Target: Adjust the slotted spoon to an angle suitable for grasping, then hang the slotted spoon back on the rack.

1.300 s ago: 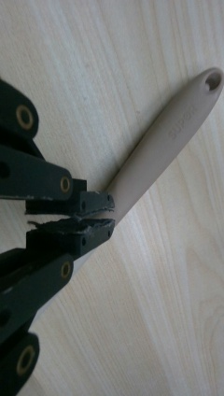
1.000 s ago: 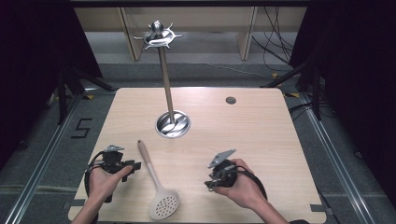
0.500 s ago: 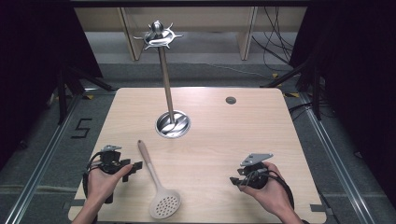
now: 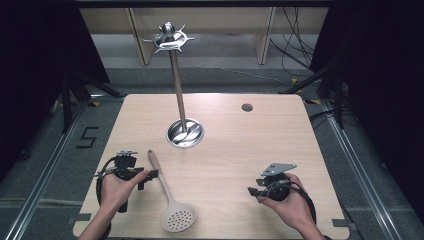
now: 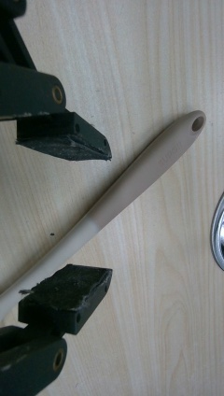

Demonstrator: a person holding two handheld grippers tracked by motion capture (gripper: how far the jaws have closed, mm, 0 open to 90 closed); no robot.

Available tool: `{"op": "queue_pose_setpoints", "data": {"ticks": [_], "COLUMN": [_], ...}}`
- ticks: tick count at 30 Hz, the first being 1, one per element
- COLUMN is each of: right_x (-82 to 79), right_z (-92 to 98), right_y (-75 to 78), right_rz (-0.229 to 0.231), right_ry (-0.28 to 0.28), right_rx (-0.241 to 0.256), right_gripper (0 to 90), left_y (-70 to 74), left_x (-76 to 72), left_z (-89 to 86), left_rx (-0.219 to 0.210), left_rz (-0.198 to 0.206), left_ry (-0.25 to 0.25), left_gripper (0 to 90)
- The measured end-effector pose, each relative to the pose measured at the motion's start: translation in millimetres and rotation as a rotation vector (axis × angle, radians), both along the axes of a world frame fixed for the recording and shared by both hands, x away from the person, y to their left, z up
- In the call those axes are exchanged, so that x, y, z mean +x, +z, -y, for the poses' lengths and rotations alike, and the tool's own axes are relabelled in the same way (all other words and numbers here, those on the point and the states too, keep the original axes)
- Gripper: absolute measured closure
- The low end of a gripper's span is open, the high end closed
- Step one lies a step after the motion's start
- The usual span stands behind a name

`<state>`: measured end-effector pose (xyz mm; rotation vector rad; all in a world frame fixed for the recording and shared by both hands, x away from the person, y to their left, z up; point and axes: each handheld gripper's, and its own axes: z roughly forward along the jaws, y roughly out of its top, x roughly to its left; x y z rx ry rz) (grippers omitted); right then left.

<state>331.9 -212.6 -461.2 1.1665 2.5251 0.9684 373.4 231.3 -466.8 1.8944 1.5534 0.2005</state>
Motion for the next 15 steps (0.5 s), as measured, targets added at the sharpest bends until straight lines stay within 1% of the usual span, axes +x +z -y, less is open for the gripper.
{"op": "queue_pose_setpoints", "data": {"ticks": [1,2,3,4,6,7,8,9,11,13,14,15], "right_x": [-0.1,-0.9,-0.9,-0.1,0.2,0.2,-0.1,-0.1,-0.2,-0.4,-1.3,-0.9], "right_z": [0.2,0.3,-0.1,1.0,1.7,2.1,3.1,3.2,3.0,1.8,-0.5,-0.9], "right_y": [-0.1,0.8,-1.0,-1.9,-2.3,-2.4,-0.3,-0.4,0.1,0.4,0.3,0.2], "right_rz": [0.001,-0.013,-0.001,0.015,0.017,0.017,-0.005,-0.003,0.001,0.003,-0.005,-0.001], "right_ry": [-0.002,-0.01,-0.016,-0.009,-0.008,-0.008,-0.004,-0.005,-0.005,-0.003,-0.018,-0.011], "right_rx": [0.001,0.009,0.027,0.014,0.015,0.015,0.006,0.009,0.007,0.004,0.024,0.02], "right_gripper": [53.8,53.7,53.8,53.8,53.8,53.8,53.8,53.8,53.7,53.7,53.7,53.7], "left_y": [0.5,0.4,0.4,1.2,0.8,1.0,1.4,1.6,2.0,2.7,2.6,3.1], "left_x": [1.1,3.2,3.2,6.3,9.8,11.5,12.8,13.7,16.3,16.1,16.2,15.6], "left_z": [0.7,1.2,1.2,3.1,5.0,6.6,7.5,10.0,11.8,15.6,16.3,18.1], "left_rx": [0.002,-0.006,-0.006,-0.003,-0.002,-0.002,0.0,0.002,0.011,0.019,0.024,0.02], "left_rz": [-0.005,-0.004,-0.004,-0.005,0.0,-0.004,-0.008,-0.01,-0.013,-0.02,-0.019,-0.03], "left_ry": [0.001,-0.009,-0.009,-0.004,0.001,0.01,0.007,0.028,0.012,0.027,0.023,0.026], "left_gripper": [35.4,35.4,35.3,35.4,35.4,35.3,35.3,35.3,35.3,35.3,35.3,35.4]}}
